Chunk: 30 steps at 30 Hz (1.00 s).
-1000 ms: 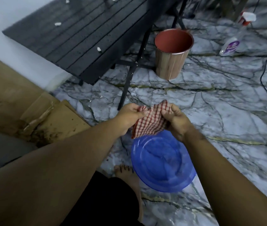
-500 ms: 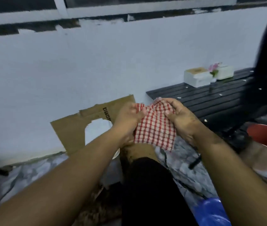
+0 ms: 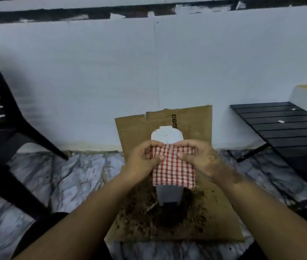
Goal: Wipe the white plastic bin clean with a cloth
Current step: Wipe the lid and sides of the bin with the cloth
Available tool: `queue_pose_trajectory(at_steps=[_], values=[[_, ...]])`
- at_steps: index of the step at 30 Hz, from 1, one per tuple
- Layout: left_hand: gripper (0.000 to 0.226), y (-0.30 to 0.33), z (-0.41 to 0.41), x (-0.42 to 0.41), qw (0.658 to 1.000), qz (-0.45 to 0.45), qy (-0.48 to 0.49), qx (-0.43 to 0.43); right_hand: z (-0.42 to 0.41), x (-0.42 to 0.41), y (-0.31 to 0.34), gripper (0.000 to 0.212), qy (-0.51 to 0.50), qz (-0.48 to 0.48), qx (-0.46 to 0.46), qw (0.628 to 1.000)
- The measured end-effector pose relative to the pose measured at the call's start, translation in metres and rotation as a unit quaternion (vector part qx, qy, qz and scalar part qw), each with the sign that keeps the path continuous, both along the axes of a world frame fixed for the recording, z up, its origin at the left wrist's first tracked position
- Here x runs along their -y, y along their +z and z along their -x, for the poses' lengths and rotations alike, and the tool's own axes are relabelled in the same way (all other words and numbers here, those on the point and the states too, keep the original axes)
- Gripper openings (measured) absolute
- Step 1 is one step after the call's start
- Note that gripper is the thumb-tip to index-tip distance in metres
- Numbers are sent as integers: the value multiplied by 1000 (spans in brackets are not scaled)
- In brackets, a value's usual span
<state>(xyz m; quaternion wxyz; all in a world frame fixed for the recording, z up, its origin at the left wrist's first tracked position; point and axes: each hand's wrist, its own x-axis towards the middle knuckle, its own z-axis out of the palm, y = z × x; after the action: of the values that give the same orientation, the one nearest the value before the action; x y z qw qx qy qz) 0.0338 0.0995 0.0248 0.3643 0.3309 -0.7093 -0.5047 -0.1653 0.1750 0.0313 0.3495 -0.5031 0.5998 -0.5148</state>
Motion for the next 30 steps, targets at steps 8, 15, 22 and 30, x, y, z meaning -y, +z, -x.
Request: queue_pose_trajectory(at_steps=[8,15,22,30], values=[[44,-54,42,33,998,-47,-33,19,44,44,-66,64,-41,-76,-54,995],[50,-90,80,84,994,-44,18,100,80,96,-93,69,-49,-92,-40,994],[52,-106,100,101,946,94,42,309,82,104,-133,55,-94,-162,-117,975],[50,-111,80,98,932,77,47,350,61,99,-125,61,-98,-151,-332,926]])
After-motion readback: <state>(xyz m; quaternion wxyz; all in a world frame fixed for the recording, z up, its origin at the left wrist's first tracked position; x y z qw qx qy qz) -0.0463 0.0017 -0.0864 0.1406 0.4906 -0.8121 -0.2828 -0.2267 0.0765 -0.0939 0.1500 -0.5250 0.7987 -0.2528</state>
